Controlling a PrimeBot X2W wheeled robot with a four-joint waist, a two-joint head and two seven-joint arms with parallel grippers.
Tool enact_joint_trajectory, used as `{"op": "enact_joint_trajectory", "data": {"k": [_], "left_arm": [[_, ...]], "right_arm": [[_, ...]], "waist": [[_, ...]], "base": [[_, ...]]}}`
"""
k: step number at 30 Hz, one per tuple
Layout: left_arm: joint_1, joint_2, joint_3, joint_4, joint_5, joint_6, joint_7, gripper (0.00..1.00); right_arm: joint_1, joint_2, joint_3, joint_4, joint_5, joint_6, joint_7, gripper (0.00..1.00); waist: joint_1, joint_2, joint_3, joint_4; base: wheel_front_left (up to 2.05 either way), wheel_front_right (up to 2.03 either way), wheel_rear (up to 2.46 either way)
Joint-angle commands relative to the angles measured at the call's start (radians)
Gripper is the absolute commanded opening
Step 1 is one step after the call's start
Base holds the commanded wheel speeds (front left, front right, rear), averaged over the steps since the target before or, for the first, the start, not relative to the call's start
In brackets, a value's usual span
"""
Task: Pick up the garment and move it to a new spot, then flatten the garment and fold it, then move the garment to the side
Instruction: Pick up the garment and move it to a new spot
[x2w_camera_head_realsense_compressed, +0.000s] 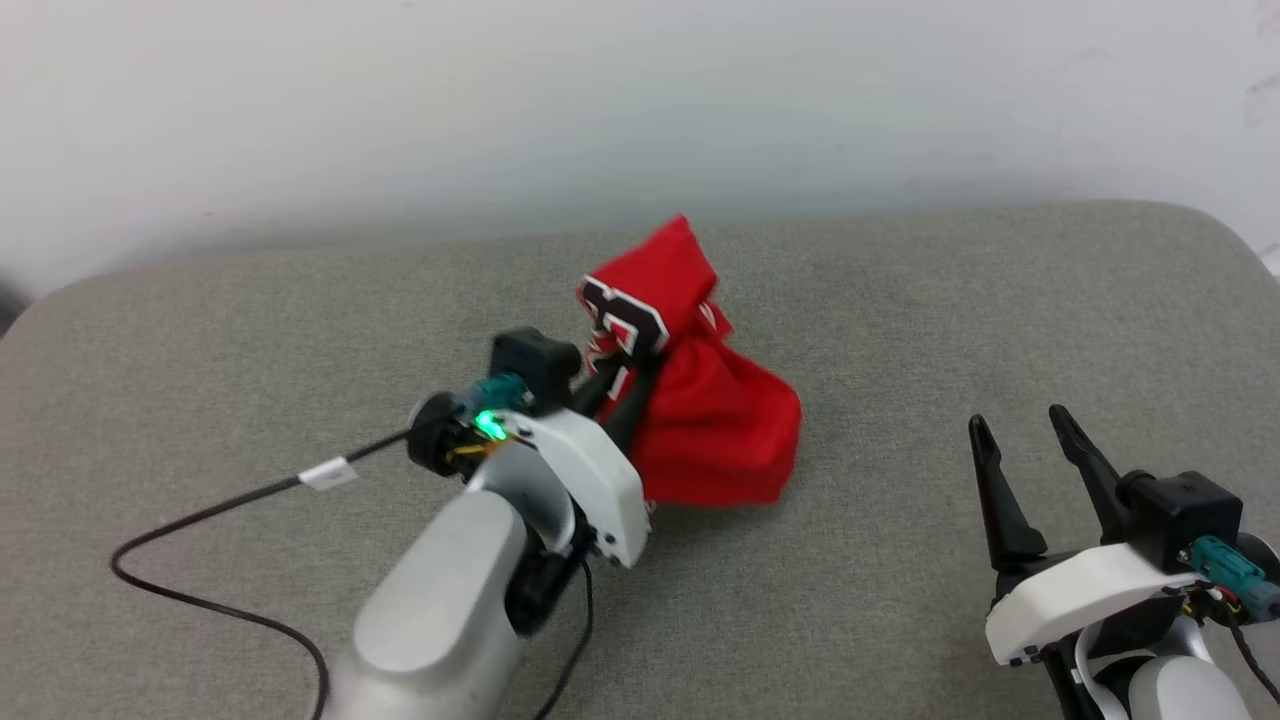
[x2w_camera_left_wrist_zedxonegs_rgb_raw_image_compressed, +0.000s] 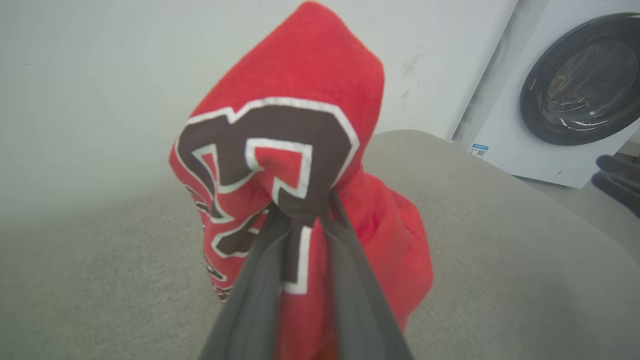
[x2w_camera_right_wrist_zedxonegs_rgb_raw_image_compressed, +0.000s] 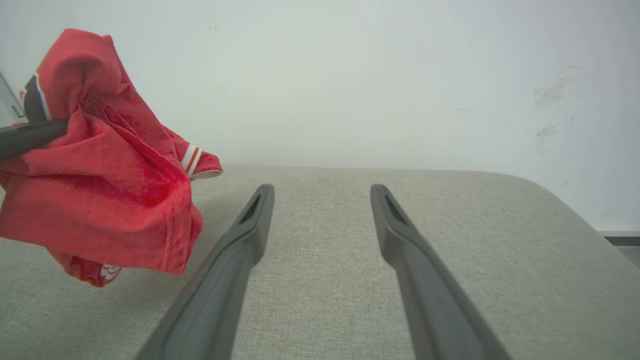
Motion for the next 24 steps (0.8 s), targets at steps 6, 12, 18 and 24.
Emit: {"op": "enact_joint_trajectory", "data": {"k": [6, 12, 18, 24], "left_arm": [[0.09, -0.031, -0.161, 0.034, -0.01, -0.013, 0.023, 0.0], [0.123, -0.029, -0.28, 0.056, -0.052, -0.013, 0.001, 1.0], [0.098, -0.003, -0.276, 0.008, -0.06, -0.009, -0.124, 1.0], [0.125, 0.035, -0.184, -0.093, -0.076, 0.059, -0.195, 1.0]], "right_arm": [[-0.011, 0.0, -0.013, -0.004, 0.009, 0.0, 0.0, 1.0], [-0.017, 0.0, -0.022, -0.001, 0.01, 0.0, -0.005, 1.0], [-0.003, 0.0, -0.03, 0.008, 0.011, 0.0, -0.003, 1.0], [0.023, 0.0, -0.035, 0.01, 0.014, 0.0, 0.005, 1.0]], "waist": [[0.0001, 0.0, 0.053, -0.022], [0.0001, 0.0, 0.064, -0.001], [0.0001, 0.0, 0.032, 0.033], [0.0001, 0.0, -0.01, 0.06]], "base": [[0.0, 0.0, 0.0], [0.0, 0.0, 0.0], [0.0, 0.0, 0.0], [0.0, 0.0, 0.0]]}}
